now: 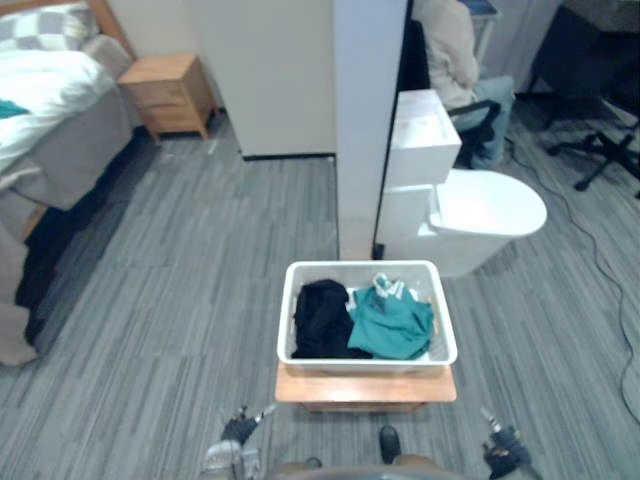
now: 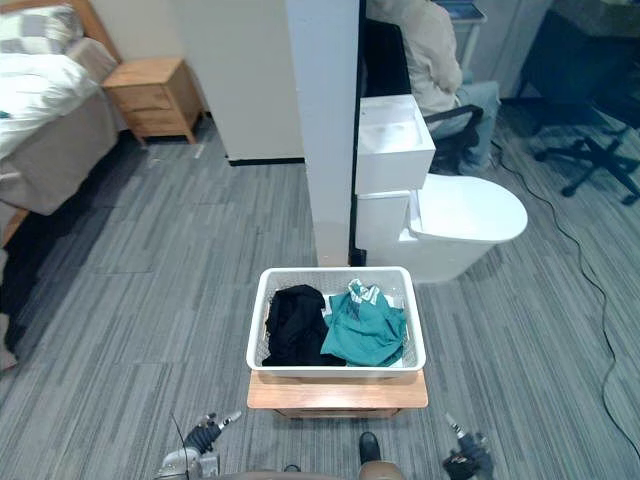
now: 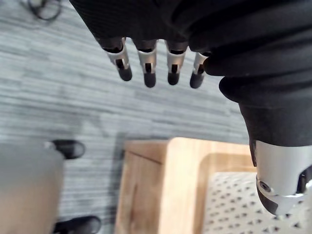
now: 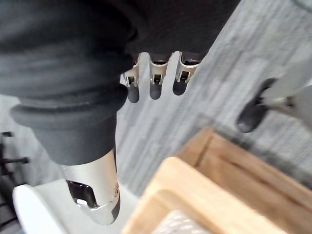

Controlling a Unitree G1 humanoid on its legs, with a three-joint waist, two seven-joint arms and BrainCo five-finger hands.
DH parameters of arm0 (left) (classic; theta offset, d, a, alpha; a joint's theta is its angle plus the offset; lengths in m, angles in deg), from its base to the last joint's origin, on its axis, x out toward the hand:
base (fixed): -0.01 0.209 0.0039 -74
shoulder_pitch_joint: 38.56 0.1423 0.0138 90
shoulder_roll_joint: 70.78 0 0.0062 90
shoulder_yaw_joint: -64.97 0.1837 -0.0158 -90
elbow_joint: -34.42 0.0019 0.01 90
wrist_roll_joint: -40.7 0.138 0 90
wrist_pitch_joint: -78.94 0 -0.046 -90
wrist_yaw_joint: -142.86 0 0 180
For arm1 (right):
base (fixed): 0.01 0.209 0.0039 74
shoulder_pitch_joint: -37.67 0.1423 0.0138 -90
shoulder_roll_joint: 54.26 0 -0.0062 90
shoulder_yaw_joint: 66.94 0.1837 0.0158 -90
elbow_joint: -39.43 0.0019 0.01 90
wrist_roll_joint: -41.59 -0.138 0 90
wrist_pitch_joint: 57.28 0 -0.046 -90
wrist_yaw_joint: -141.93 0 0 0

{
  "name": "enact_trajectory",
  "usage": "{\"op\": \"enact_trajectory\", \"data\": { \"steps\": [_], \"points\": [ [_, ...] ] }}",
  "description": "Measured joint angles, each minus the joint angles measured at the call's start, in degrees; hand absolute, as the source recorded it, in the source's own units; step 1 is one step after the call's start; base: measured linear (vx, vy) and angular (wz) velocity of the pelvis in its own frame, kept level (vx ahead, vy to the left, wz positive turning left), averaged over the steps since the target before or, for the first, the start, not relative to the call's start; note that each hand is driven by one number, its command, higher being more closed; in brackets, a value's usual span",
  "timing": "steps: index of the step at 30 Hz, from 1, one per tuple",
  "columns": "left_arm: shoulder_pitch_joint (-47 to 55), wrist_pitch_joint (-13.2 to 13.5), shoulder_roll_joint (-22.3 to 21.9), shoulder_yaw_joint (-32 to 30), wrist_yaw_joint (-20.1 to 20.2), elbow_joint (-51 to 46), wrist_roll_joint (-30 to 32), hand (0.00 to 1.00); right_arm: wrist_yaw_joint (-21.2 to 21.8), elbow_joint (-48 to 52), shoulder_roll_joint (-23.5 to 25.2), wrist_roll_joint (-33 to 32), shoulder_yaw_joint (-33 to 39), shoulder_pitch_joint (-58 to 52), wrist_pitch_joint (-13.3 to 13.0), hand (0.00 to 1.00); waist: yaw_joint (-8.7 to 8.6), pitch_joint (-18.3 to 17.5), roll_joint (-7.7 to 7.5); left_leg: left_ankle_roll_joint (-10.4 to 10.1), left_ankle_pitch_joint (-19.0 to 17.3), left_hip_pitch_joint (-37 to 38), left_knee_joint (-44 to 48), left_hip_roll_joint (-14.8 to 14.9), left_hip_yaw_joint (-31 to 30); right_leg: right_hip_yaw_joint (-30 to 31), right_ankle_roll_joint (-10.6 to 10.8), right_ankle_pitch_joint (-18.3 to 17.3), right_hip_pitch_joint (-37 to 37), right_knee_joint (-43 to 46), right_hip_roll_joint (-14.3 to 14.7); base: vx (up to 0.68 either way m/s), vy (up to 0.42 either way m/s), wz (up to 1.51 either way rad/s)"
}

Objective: Pick up the laundry basket with both hands and put the clothes into the washing machine.

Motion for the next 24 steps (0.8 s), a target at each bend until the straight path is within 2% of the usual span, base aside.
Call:
{"op": "enact_trajectory", "data": {
  "steps": [1, 3, 5, 9, 10, 11, 12, 13, 14, 15, 18, 20, 24],
  "points": [
    [1.1, 0.1, 0.1, 0.0, 0.0, -2.9, -0.5, 0.00, -0.5, 4.0, 0.2, 0.2, 0.0, -1.1, -0.2, 0.00, -0.12, -0.1, -0.15, 0.4, 0.2, 0.3, -0.2, -0.2, 0.1, 0.0, 0.1, 0.1, -0.1, -0.3, -0.1, 0.21, 0.107, -0.10],
    [4.6, 0.6, 0.7, -1.8, 0.4, -14.7, -1.4, 0.00, -1.5, 16.3, 0.3, 1.2, 1.3, -3.8, -1.4, 0.00, -0.19, -0.4, -0.73, 0.5, 0.3, 0.5, -0.6, -0.7, 0.1, 0.1, 0.2, 0.0, -0.4, -0.5, -0.3, 0.24, 0.095, -0.13],
    [7.1, 0.9, 0.7, -4.0, 0.5, -23.4, -2.3, 0.00, -2.0, 23.2, 0.6, 2.2, 2.9, -4.4, -2.2, 0.00, 0.06, -1.4, -1.23, 0.5, 0.4, 0.4, 0.1, -1.3, -0.9, -0.1, 0.2, 0.0, 0.0, -1.4, -0.8, 0.18, 0.031, -0.12],
    [8.8, 1.2, 0.4, -4.9, 1.1, -38.1, -3.1, 0.00, -2.2, 31.2, 0.3, 4.9, 5.5, -4.9, -2.3, 0.00, 0.42, -2.4, -1.21, 0.1, 0.6, 1.0, 1.4, -2.6, -2.3, -1.3, 0.2, 0.0, 2.8, -3.6, -2.2, 0.21, 0.020, 0.13],
    [8.4, 1.5, 0.2, -4.9, 1.1, -41.6, -3.1, 0.00, -2.1, 33.2, 0.2, 6.2, 5.2, -4.5, -2.1, 0.00, 0.66, -2.4, -1.28, 0.0, 0.6, 0.2, 4.3, -3.4, -2.5, -1.7, 0.2, 0.0, 3.6, -3.5, -3.3, 0.16, 0.050, 0.14],
    [8.1, 1.6, 0.2, -4.9, 1.1, -42.5, -3.1, 0.00, -2.0, 34.0, 0.2, 6.7, 5.1, -4.2, -2.0, 0.00, 0.93, -2.4, -1.97, -0.1, 0.7, -1.1, 6.9, -4.0, -2.6, -1.8, 0.2, 0.0, 3.8, -3.4, -4.2, 0.18, 0.102, 0.14],
    [7.2, 1.9, 0.2, -4.9, 1.0, -43.7, -3.1, 0.00, -1.9, 34.5, -0.2, 7.9, 4.9, -2.9, -2.0, 0.00, 1.17, -2.0, -3.17, 1.2, -1.3, -3.2, 6.2, -4.3, -2.5, -1.5, 0.2, 0.0, 3.7, -3.3, -5.7, 0.10, 0.098, 0.14],
    [6.7, 2.0, 0.2, -4.8, 0.9, -44.6, -3.1, 0.00, -1.7, 34.4, -1.4, 8.3, 4.5, -2.5, -1.9, 0.00, 1.23, -2.2, -2.18, -0.4, 2.7, -2.7, -0.7, -2.4, -2.7, -2.0, 0.6, -0.2, 3.6, -3.4, -4.8, 0.07, 0.060, 0.03],
    [6.1, 2.2, 0.5, -4.8, 0.9, -45.1, -3.1, 0.00, -1.1, 33.9, -2.5, 8.6, 3.8, -1.5, -1.7, 0.00, 2.18, -2.5, -1.97, 0.1, 2.5, -1.9, -2.5, -2.5, -3.7, -1.6, 1.8, -1.0, 3.0, -3.2, -4.7, 0.06, 0.036, 0.04],
    [4.6, 2.0, 1.2, -4.7, 0.4, -45.1, -3.0, 0.00, -0.6, 33.0, -4.4, 8.6, 1.5, 0.2, -1.1, 0.00, 2.06, -2.0, -2.53, 0.3, 2.6, -2.8, -2.1, -3.1, -3.9, -1.7, 2.1, -1.2, 2.3, -2.8, -5.3, 0.03, 0.034, 0.00],
    [1.3, 1.6, 3.4, -2.9, -0.5, -43.7, -2.9, 0.00, 0.7, 29.5, -9.6, 8.7, -4.9, 4.8, 0.1, 0.00, 2.16, 0.3, -3.96, 0.3, 2.6, -4.4, -0.7, -3.3, -4.5, -1.9, 2.1, -1.2, 0.7, -0.8, -5.3, -0.02, 0.019, 0.13],
    [-3.0, 0.8, 4.4, -0.9, -1.7, -41.2, -2.8, 0.00, 1.2, 28.9, -11.9, 9.5, -8.4, 8.2, 0.7, 0.00, 2.23, 2.1, -4.30, 0.3, 2.6, -5.8, 0.1, -3.3, -5.4, -2.4, 2.1, -1.2, -0.3, 0.0, -5.3, -0.10, -0.025, 0.22],
    [-9.8, 0.0, 4.3, 3.4, -4.2, -35.4, -2.3, 0.00, 1.7, 26.5, -12.4, 10.4, -14.2, 13.7, 1.0, 0.00, 2.64, 5.4, -4.39, 0.3, 3.9, -7.4, -0.2, -3.3, -6.1, -3.2, 2.1, -1.2, -2.2, 1.0, -5.2, -0.09, -0.045, 0.12]
  ]
}}
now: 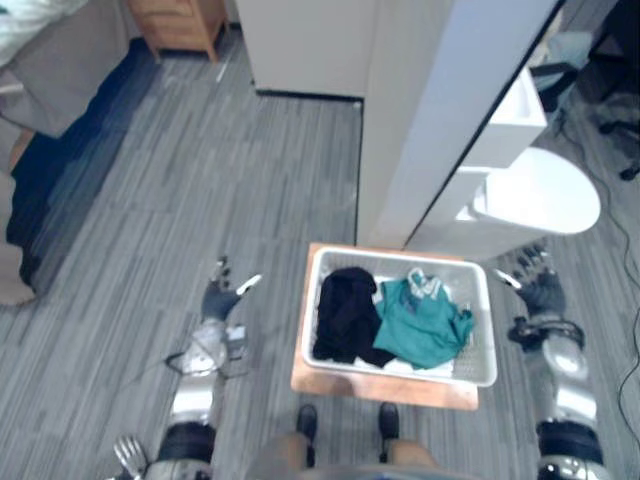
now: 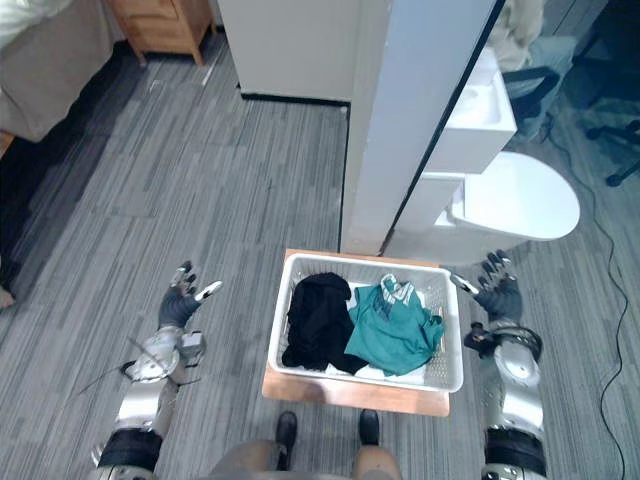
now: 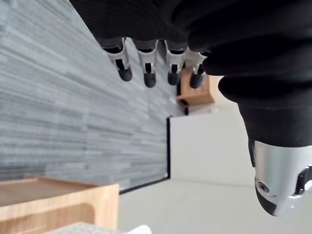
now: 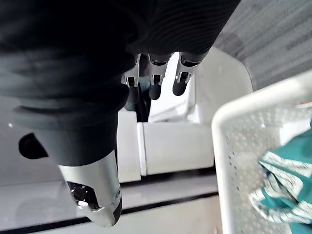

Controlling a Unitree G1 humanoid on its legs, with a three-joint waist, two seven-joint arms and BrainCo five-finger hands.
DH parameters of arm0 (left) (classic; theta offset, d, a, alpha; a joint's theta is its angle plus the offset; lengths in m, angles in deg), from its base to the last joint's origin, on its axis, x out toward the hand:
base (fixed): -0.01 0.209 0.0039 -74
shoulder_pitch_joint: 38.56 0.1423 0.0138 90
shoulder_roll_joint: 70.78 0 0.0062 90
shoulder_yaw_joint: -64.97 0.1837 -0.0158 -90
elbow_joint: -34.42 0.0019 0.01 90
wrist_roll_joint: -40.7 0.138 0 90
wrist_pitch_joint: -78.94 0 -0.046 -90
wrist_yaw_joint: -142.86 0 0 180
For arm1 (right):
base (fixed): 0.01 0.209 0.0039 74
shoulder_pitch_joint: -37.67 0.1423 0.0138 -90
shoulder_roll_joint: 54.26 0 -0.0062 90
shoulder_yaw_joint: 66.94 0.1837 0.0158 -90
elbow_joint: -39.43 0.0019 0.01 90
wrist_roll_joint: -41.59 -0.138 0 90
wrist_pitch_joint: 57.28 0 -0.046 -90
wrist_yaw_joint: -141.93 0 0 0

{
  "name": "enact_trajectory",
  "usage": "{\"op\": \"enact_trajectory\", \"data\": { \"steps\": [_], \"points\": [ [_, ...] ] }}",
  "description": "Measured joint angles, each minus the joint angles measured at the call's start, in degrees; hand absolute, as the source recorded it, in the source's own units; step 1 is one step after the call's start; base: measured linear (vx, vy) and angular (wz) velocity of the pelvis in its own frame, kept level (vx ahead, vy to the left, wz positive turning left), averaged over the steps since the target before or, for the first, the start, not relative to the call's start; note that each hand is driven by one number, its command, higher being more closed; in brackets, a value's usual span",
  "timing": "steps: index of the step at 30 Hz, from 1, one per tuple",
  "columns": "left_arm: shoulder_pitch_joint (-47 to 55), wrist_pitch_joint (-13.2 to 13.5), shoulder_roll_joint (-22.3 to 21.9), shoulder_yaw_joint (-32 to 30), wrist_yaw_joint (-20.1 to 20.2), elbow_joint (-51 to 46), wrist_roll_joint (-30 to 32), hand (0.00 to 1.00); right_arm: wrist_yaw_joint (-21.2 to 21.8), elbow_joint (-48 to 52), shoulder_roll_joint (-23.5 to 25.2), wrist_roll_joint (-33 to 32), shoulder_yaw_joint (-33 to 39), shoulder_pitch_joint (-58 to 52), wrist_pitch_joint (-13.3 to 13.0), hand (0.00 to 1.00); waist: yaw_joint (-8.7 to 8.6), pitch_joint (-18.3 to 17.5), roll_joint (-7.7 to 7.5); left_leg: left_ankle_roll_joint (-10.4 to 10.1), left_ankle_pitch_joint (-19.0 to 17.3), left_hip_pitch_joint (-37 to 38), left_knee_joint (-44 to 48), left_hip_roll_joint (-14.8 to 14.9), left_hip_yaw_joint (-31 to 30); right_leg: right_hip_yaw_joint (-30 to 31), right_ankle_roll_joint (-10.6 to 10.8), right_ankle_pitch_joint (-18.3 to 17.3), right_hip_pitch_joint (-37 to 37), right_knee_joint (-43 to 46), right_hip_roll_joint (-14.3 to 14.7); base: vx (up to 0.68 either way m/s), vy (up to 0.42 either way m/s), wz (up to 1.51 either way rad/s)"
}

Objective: Pick up the laundry basket with both hands and put the clothes into the washing machine.

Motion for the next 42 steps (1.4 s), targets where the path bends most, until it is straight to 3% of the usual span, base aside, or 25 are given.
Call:
{"op": "enact_trajectory", "data": {
  "steps": [5, 8, 15, 21, 22, 27, 34, 42],
  "points": [
    [-1.6, -1.8, -1.8, 3.6, -0.3, 2.9, 0.0, 0.00, -0.2, -1.5, 0.5, 0.7, -1.3, -1.3, 1.5, 0.00, 0.53, 1.5, 0.64, -0.3, 1.5, -1.0, -1.2, 0.3, -0.4, -0.1, 0.0, 0.0, -1.7, 0.7, 0.3, -0.06, -0.057, 0.02],
    [-1.8, -2.1, -1.8, 3.8, 0.1, 4.2, 0.0, 0.00, -0.3, -2.3, 1.7, 2.2, -1.2, -1.8, 1.9, 0.00, -0.38, 1.9, 0.55, -0.6, 2.2, -0.9, -2.1, 0.6, -0.6, 0.0, 0.0, 0.0, -2.3, 1.3, 0.5, -0.05, -0.036, 0.01],
    [-1.8, -3.4, -1.9, 7.9, 1.3, 6.7, 1.5, 0.00, -0.4, -3.7, 2.5, 4.4, -0.1, -3.5, 2.5, 0.00, -0.63, 2.7, 0.26, 0.7, 3.7, -0.1, -3.7, 0.7, -0.2, 1.1, -0.2, 0.0, -3.3, 2.6, 0.8, -0.09, -0.023, -0.05],
    [-3.1, -4.3, -3.0, 12.3, 1.7, 10.9, 3.9, 0.00, -1.5, -4.5, 2.0, 5.8, 3.9, -3.6, 3.5, 0.00, -1.52, 2.9, 0.32, 0.0, 4.3, 0.3, -4.1, 0.9, 0.7, 2.0, -0.6, -0.3, -4.2, 4.3, 1.1, -0.10, -0.023, -0.09],
    [-3.8, -4.3, -3.0, 12.7, 1.5, 11.9, 3.9, 0.00, -1.5, -5.4, 2.0, 6.2, 4.2, -2.9, 3.5, 0.00, -2.31, 3.9, 0.27, 0.1, 4.5, 0.6, -4.0, 0.9, 0.7, 2.0, -0.7, -0.6, -4.4, 5.2, 1.1, -0.13, -0.039, -0.02],
    [-8.0, -4.2, -2.8, 12.7, 0.8, 15.2, 5.4, 0.00, -1.5, -6.0, 1.8, 7.2, 4.7, -2.5, 3.6, 0.00, -2.33, 5.2, 0.33, -0.2, 5.4, -0.5, -4.1, 0.8, 1.2, 2.9, -0.6, -1.4, -7.1, 8.2, 1.1, -0.08, -0.022, -0.03],
    [-15.5, -5.6, -2.8, 13.4, -1.2, 24.1, 6.1, 0.00, -1.4, -8.5, -1.5, 8.7, 2.5, 4.6, 3.6, 0.00, -3.64, 8.1, 0.40, -0.2, 5.9, -1.8, -4.1, 0.9, 2.3, 3.8, -0.5, -1.3, -9.4, 9.4, 1.1, -0.04, -0.013, -0.06],
    [-25.8, -6.6, -2.6, 13.3, -3.4, 29.0, 6.0, 0.00, -2.8, -11.0, -3.3, 8.9, -0.9, 12.4, 3.6, 0.00, -3.97, 11.1, 0.46, 0.0, 6.3, -3.2, -3.9, 0.9, 3.5, 4.9, -0.3, 0.2, -11.4, 9.3, 1.0, 0.02, 0.003, -0.08]
  ]
}}
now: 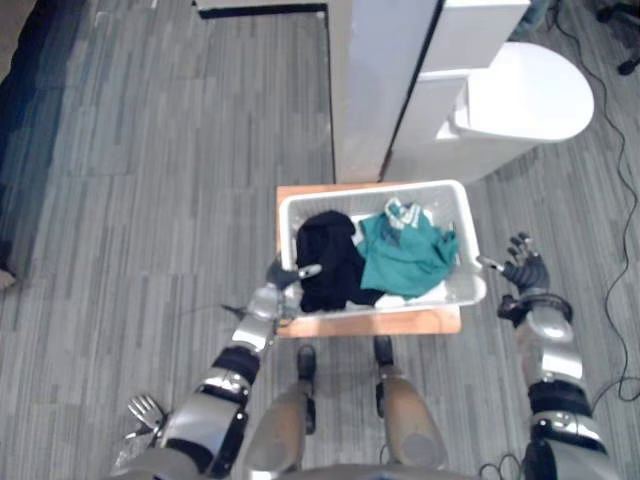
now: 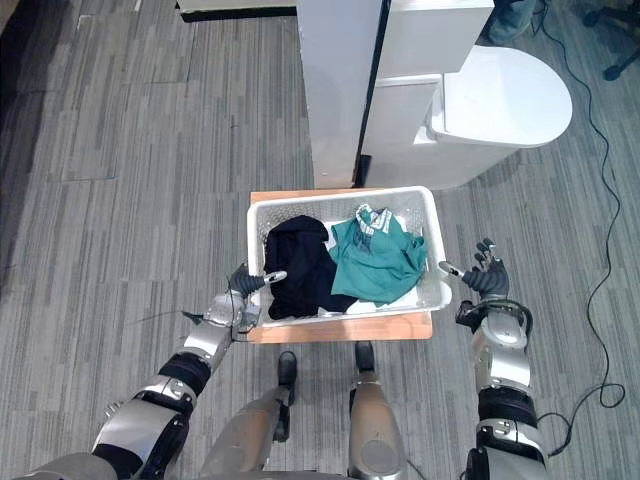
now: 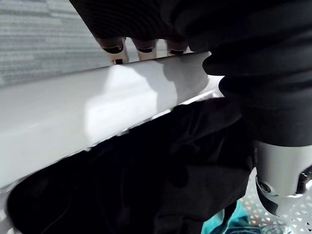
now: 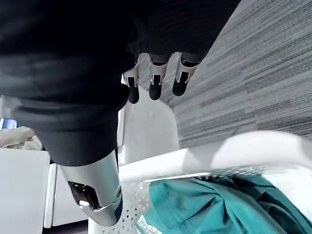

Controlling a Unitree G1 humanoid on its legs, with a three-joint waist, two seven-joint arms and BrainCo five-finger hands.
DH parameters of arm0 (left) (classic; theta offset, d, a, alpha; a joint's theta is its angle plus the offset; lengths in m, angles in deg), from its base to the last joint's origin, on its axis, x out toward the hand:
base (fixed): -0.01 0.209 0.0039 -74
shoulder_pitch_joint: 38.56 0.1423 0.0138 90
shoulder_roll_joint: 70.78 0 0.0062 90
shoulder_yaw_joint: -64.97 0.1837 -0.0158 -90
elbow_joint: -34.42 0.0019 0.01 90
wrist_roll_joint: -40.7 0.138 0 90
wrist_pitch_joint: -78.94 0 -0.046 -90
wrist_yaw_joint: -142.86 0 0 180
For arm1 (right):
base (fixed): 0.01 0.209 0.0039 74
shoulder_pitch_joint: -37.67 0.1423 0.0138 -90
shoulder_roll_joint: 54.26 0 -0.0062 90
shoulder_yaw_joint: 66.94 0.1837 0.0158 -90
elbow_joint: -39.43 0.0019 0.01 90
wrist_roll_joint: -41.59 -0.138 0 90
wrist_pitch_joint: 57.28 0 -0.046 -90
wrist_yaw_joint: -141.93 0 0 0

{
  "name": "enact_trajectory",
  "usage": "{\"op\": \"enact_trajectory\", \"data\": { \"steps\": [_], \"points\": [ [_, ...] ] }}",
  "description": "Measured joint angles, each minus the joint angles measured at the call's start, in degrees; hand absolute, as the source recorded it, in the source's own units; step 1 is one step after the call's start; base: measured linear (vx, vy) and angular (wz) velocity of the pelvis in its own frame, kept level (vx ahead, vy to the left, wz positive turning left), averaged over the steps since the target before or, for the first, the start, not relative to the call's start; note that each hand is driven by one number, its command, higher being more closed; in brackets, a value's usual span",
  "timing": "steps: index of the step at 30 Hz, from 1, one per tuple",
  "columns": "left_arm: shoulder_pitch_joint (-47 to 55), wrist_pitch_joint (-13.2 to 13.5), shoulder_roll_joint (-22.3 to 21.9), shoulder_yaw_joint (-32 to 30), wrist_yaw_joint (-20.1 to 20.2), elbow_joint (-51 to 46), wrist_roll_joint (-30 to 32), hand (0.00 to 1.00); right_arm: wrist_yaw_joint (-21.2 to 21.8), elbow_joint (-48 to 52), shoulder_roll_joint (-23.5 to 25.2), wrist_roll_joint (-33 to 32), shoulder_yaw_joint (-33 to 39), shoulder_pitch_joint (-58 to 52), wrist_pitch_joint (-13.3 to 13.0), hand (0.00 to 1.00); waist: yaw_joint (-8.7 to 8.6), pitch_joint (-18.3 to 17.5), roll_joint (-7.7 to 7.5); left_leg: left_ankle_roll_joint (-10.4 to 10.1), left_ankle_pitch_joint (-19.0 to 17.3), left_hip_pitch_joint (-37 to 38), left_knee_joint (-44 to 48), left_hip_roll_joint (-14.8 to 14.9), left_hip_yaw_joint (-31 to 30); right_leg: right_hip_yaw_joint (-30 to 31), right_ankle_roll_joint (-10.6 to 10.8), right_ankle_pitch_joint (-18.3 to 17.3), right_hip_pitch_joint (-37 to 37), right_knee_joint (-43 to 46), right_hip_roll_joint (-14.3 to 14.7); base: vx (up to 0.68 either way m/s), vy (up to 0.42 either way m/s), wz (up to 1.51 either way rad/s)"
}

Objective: Pick up the laundry basket with both hands and put the clothes into the washing machine.

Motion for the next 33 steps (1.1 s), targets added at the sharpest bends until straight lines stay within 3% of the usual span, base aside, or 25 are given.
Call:
{"op": "enact_trajectory", "data": {
  "steps": [12, 17, 22, 33],
  "points": [
    [-2.0, 0.1, -0.1, -0.8, -2.8, -0.8, -1.3, 0.00, -1.1, -1.8, -0.2, 0.0, -3.0, 2.9, -0.1, 0.00, 0.04, 1.1, 0.30, 0.1, 0.0, -1.3, 0.5, -0.4, 0.4, 0.3, 0.1, 1.8, -1.0, -0.9, 0.0, -0.02, -0.003, -0.03],
    [1.3, 0.2, -0.7, -5.4, -3.1, -9.3, -3.4, 0.00, -1.1, -0.9, 1.1, 0.7, -2.0, 0.2, -0.1, 0.00, 0.13, 1.4, 0.54, 0.0, 0.3, -1.5, 0.2, 0.0, 0.2, 0.1, 0.0, 1.7, -1.0, -1.7, 0.0, -0.01, -0.019, 0.00],
    [4.6, 0.2, -0.8, -12.0, -6.8, -19.5, -3.4, 0.00, -0.9, -0.4, 2.1, 1.9, 1.6, -4.7, 0.0, 0.00, 0.12, 1.4, 0.63, -0.2, 0.4, -1.3, -0.1, 0.0, 0.1, 0.0, -0.1, 1.6, -0.8, -1.7, 0.1, 0.00, 0.000, 0.00],
    [7.8, 1.3, -2.5, -13.5, -8.6, -34.5, -2.1, 0.00, 0.3, 3.3, 5.4, 2.2, 2.5, -8.9, 0.0, 0.00, 0.26, 0.9, 1.39, -0.2, 0.4, -1.6, -0.1, -0.2, -0.3, -0.3, -0.1, 1.6, -0.7, -1.9, 0.2, 0.01, -0.005, 0.01]
  ]
}}
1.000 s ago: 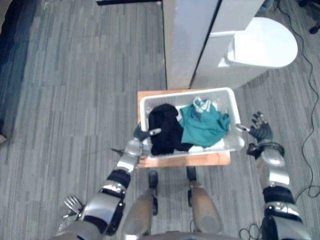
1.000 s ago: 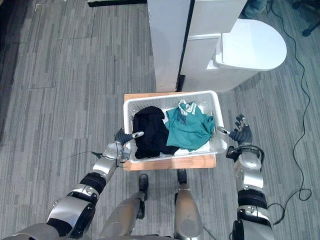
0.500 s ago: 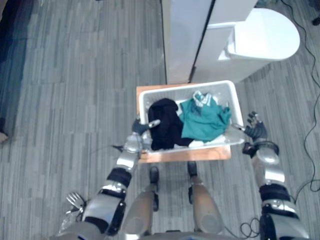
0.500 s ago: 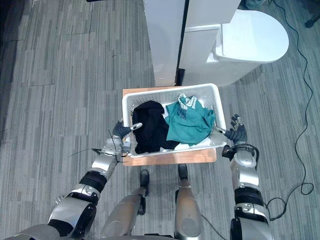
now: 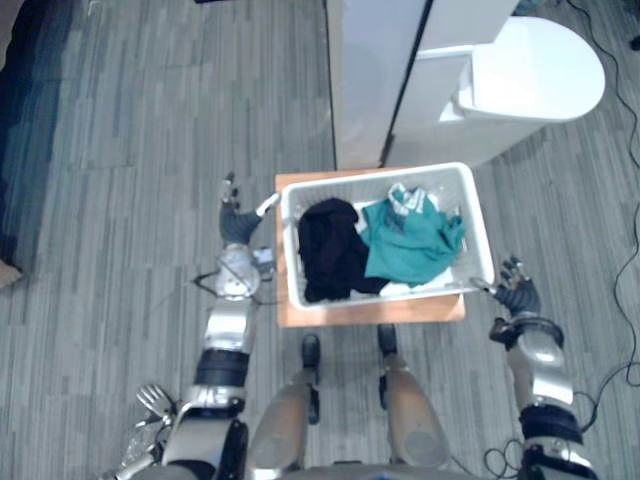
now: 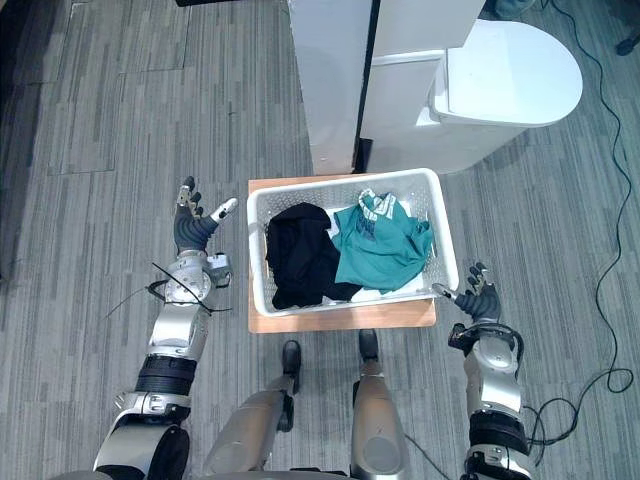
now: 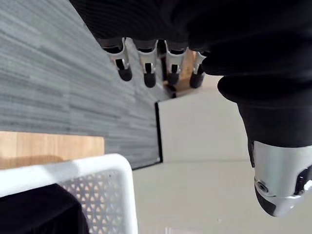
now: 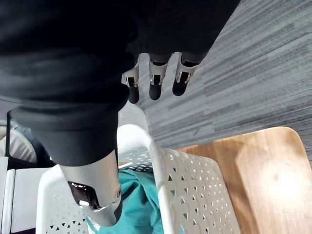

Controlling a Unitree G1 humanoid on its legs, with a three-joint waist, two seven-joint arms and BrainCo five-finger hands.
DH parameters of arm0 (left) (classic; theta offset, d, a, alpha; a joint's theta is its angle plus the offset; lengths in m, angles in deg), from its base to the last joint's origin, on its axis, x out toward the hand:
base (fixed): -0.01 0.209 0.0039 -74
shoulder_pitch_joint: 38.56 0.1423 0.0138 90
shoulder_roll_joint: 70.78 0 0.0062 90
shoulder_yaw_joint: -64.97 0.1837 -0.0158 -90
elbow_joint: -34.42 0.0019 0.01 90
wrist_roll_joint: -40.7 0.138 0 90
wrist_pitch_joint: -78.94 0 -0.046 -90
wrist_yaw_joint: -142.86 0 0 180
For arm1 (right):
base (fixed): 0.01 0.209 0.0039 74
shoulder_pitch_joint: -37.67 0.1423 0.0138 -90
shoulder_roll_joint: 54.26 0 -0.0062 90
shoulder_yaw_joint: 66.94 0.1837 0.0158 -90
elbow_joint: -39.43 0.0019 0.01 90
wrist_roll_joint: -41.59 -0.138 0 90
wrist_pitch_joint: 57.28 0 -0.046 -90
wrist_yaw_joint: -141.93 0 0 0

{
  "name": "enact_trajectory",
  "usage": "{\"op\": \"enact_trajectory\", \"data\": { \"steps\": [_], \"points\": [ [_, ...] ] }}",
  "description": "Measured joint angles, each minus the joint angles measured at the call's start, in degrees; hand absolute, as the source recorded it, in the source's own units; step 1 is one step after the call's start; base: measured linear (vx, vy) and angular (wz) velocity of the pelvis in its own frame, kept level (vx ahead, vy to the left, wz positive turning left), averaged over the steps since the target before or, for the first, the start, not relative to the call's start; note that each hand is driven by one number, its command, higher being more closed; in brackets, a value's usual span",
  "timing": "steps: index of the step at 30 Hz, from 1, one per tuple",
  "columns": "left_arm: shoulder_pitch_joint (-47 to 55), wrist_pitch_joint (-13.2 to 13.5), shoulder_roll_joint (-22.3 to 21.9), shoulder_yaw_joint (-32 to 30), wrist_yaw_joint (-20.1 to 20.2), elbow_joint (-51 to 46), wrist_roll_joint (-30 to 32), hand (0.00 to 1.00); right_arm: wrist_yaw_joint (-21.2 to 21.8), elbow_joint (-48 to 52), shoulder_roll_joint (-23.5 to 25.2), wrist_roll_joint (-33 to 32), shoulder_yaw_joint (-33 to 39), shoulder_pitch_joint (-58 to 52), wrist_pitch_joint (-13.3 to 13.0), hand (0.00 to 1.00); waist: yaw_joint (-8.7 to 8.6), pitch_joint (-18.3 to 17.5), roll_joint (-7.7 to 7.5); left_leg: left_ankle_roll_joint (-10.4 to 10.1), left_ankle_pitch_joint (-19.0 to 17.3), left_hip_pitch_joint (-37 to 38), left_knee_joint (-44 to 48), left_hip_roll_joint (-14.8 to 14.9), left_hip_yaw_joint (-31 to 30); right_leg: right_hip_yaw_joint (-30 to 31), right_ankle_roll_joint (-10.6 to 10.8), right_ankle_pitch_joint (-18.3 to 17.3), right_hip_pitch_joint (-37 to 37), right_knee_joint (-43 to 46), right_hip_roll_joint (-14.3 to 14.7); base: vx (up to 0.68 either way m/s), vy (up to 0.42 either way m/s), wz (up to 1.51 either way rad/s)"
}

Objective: Pick up the laundry basket with both hands and put the clothes into the washing machine.

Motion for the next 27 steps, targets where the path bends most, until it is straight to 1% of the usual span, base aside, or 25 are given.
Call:
{"op": "enact_trajectory", "data": {
  "steps": [3, 4, 6, 7, 8, 12, 17, 20, 25, 27],
  "points": [
    [0.0, 0.0, -0.4, 0.1, 0.0, 0.0, 0.0, 0.00, 0.0, 0.0, 0.1, 0.0, 0.0, -0.3, 0.0, 0.00, 0.01, 0.0, 0.00, 0.0, 0.0, -0.1, 0.1, 0.0, -0.1, 0.0, 0.0, 0.0, 0.0, 0.0, 0.0, 0.00, 0.000, 0.00],
    [0.1, 0.0, -0.4, 1.1, 0.0, 0.5, 0.3, 0.00, 0.0, 0.0, 0.1, 0.0, 0.1, -0.4, 0.0, 0.00, 0.01, 0.0, 0.00, 0.0, 0.0, -0.2, 0.2, 0.0, -0.1, 0.0, 0.0, 0.0, -0.1, 0.0, 0.0, 0.00, 0.000, 0.00],
    [0.2, -0.3, -0.4, 2.8, 0.8, 2.9, 2.8, 0.00, -0.2, 0.0, 0.1, 0.0, 0.2, -0.3, 0.0, 0.00, 0.05, 0.0, 0.01, 0.0, 0.0, -0.4, 0.3, 0.0, -0.2, 0.0, 0.0, 0.0, -0.1, 0.0, 0.0, 0.00, 0.000, 0.02],
    [0.3, -0.8, -0.5, 3.5, 1.3, 4.2, 3.8, 0.00, -0.3, 0.1, 0.1, 0.0, 0.3, -0.3, 0.0, 0.00, 0.05, 0.0, 0.01, 0.0, 0.0, -0.4, 0.3, 0.0, -0.3, 0.0, 0.0, 0.0, -0.2, 0.0, 0.0, 0.00, 0.000, 0.00],
    [0.4, -1.4, -0.8, 4.2, 1.7, 5.8, 4.4, 0.00, -0.3, 0.1, 0.1, 0.0, 0.6, -0.2, 0.0, 0.00, 0.01, 0.0, 0.01, 0.0, 0.0, -0.5, 0.3, 0.0, -0.3, 0.0, 0.0, 0.0, -0.2, 0.0, 0.0, 0.00, 0.000, 0.00],
    [-0.1, -2.0, -1.2, 4.5, 2.3, 10.7, 5.6, 0.00, -1.2, 0.1, -0.3, 0.0, 2.0, 0.9, 0.0, 0.00, -0.15, 0.0, 0.01, 0.0, 0.0, -1.3, 0.6, 0.0, -0.1, 0.1, 0.0, 0.0, -1.1, 0.2, 0.0, 0.00, 0.000, 0.00],
    [-2.6, -3.2, -1.1, 4.5, 2.2, 19.4, 5.6, 0.00, -2.6, 0.1, -1.6, 0.0, 2.1, 2.8, 0.0, 0.00, -0.37, 0.0, 0.01, 0.0, 0.0, -1.9, 1.1, 0.0, 0.0, 0.2, 0.0, 0.0, -1.5, 0.2, 0.1, 0.00, 0.000, 0.00],
    [-4.7, -3.5, -0.9, 4.5, 2.1, 22.4, 5.6, 0.00, -2.6, 0.4, -3.0, 0.0, 2.1, 4.4, 0.0, 0.00, -0.34, 0.0, 0.01, 0.0, 0.0, -2.6, 1.4, -0.1, 0.2, 0.3, 0.0, 0.2, -2.2, 0.2, 0.0, 0.00, 0.000, 0.00],
    [-8.1, -3.7, -0.9, 4.6, 2.1, 26.8, 5.6, 0.00, -2.6, 2.7, -3.7, 0.0, 1.9, 6.0, -0.1, 0.00, -0.64, 0.0, -0.04, 0.0, -0.1, -3.0, 2.0, 0.0, 0.5, 0.6, 0.1, 0.3, -2.3, 0.1, 0.1, 0.00, -0.009, -0.03],
    [-9.6, -3.6, -0.9, 4.6, 2.0, 28.9, 5.6, 0.00, -2.6, 2.7, -4.7, 0.0, 1.7, 7.1, -0.1, 0.00, -0.71, 0.1, -0.10, 0.1, -0.1, -3.6, 2.1, 0.0, 0.8, 0.9, 0.2, 0.6, -2.9, 0.0, 0.1, -0.02, -0.008, -0.06]
  ]
}}
